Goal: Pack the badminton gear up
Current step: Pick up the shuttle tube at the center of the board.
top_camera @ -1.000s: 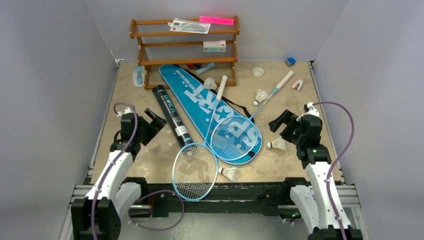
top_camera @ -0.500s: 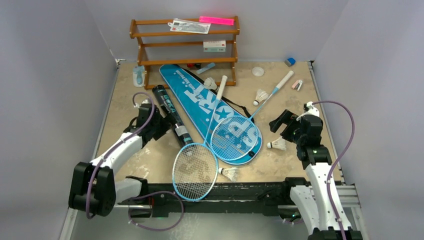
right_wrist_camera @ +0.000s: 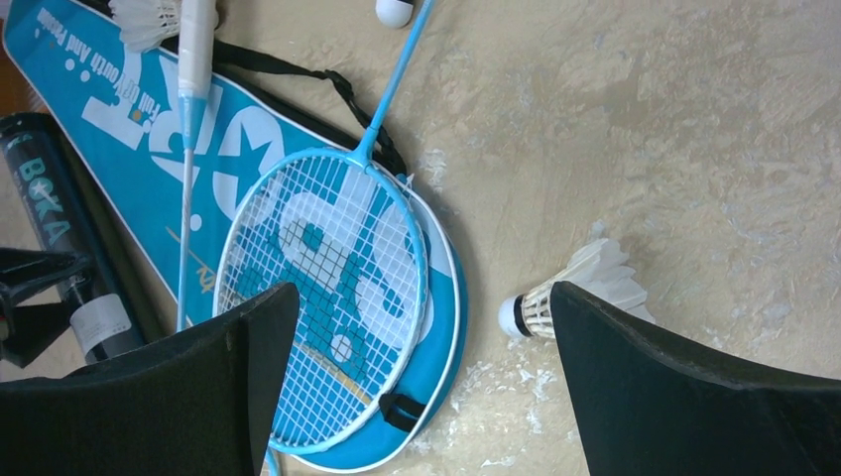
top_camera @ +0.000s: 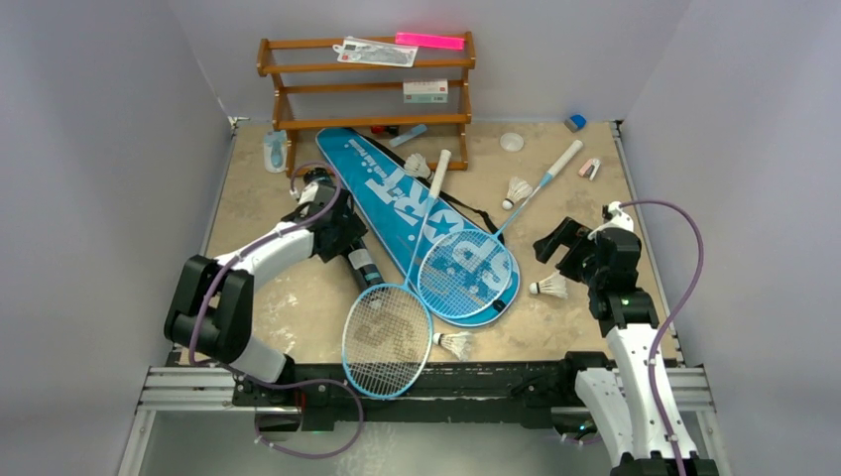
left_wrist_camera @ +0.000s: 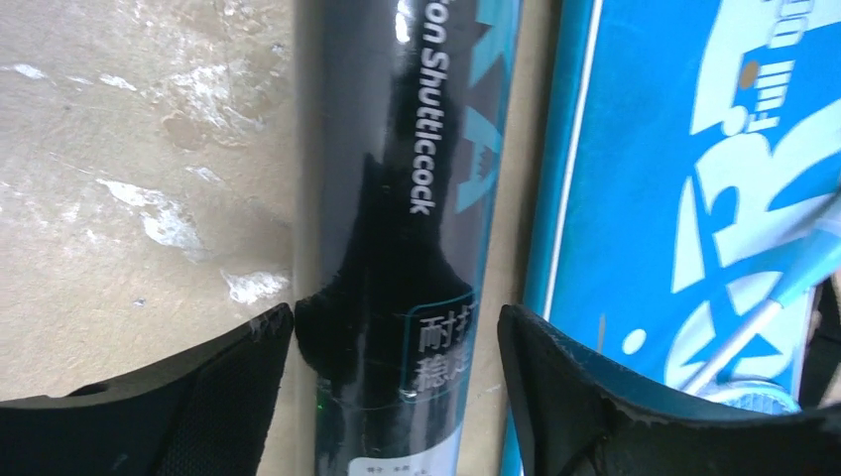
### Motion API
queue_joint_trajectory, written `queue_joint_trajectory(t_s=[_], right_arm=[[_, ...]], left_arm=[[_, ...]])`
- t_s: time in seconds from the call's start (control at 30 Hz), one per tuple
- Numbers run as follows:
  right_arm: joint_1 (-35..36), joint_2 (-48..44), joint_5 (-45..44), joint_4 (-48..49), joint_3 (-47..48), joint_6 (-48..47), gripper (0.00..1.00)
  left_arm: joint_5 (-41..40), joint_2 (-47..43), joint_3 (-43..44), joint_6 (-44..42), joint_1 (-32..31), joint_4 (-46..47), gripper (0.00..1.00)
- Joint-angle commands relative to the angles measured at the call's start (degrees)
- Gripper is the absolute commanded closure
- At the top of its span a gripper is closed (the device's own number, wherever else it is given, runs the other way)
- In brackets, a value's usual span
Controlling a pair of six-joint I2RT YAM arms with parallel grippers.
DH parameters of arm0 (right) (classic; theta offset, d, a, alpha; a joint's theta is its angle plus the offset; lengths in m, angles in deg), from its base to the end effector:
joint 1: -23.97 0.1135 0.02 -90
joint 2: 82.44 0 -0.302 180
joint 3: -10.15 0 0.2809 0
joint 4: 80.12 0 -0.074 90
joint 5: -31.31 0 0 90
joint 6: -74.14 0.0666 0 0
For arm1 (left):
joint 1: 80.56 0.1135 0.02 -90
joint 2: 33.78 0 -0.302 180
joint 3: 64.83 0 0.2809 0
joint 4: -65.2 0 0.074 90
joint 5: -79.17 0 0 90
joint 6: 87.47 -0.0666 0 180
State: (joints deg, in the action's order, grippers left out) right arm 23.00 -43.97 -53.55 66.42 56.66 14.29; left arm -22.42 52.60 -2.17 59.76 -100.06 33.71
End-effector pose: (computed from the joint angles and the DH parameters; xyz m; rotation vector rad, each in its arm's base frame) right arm 0.1885 0.0028 0.2804 0.4906 1.9771 0.4126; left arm 0.3227 -0.1001 0.1875 -0.8938 2.3671 -0.2905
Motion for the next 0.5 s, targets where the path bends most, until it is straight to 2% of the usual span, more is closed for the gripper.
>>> queue_joint_trajectory(t_s=[0.0,0.1,0.27,0.4,0.47], right_arm=[[0.09,-0.01,6.43,2.57,0.54,-3.08,0.01],[0.09,0.48,13.68,3.6,0.18,-3.96,0.01],[0.11,2.04,26.24,5.56,-1.66,-4.28,0.01],[1.23,3.07,29.46,5.61,-1.34,-5.77,0.01],[3.56,4.49,29.12,5.04,-0.36,-6.09,0.01]], left_arm=[[-8.7,2.19,5.32,0.96,-0.75,-6.91,0.31],[-12.89,2.91,9.02,-1.07,-0.35,-10.45,0.39],[-15.19,1.08,14.01,-4.54,3.87,-14.27,0.43],[-11.39,-3.96,13.46,-6.92,11.17,-13.99,0.44],[-9.62,-7.03,12.16,-8.44,12.54,-11.75,0.43]])
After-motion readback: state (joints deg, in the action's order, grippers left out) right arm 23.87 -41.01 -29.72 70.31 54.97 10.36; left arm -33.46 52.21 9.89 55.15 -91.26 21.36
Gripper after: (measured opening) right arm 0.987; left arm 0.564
